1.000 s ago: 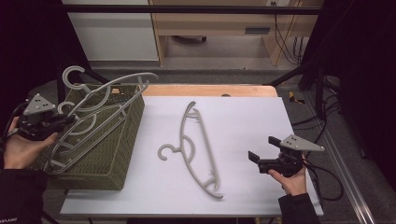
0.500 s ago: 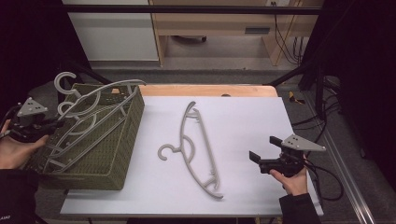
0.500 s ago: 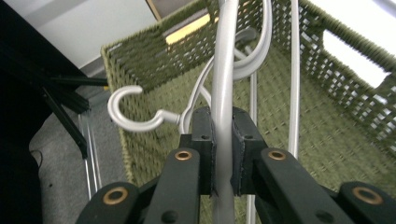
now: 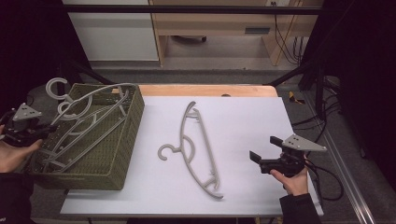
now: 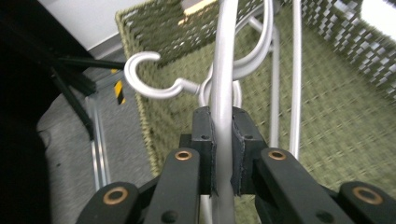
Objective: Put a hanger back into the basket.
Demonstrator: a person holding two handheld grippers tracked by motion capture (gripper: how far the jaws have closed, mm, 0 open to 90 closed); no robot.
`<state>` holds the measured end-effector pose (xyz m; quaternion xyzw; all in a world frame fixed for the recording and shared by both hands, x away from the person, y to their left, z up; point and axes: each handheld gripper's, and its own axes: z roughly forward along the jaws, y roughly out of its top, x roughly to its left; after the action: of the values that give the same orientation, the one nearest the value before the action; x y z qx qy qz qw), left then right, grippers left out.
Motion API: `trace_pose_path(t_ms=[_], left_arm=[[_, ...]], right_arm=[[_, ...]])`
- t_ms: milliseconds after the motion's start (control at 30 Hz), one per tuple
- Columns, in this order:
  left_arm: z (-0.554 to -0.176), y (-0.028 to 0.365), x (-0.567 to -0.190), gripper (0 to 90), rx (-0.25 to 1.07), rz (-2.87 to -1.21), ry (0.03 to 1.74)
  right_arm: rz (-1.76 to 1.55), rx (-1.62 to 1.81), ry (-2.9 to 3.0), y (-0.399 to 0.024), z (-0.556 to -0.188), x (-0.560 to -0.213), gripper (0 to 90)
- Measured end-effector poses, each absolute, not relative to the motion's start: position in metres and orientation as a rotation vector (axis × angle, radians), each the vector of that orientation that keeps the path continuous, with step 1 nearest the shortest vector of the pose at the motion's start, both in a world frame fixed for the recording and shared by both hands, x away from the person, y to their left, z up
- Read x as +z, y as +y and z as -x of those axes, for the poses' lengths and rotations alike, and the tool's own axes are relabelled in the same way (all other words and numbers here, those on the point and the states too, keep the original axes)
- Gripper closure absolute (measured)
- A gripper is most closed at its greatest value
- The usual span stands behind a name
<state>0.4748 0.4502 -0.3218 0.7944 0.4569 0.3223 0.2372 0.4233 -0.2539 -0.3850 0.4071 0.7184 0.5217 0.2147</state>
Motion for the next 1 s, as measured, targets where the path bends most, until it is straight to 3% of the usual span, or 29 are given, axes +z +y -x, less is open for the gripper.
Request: trace_pose_path(t_ms=[367,767,1000], left_arm=[[-0.485,0.443,-0.349,81.5,0.854,-2.23,1.283],[-0.497,0.435,-0.377,80.6,0.73,-2.266,1.413],[-0.491,0.44,-0.369,71.8,0.718,-2.178,1.432]], right_arm=[[-1.124,1.439,2.005,-0.255,-0.423,-0.385,1.2],[-1.128,1.441,1.998,-0.254,-0.423,-0.385,1.2],[-1.124,1.447,1.998,-0.255,-0.422,-0.384,1.3]])
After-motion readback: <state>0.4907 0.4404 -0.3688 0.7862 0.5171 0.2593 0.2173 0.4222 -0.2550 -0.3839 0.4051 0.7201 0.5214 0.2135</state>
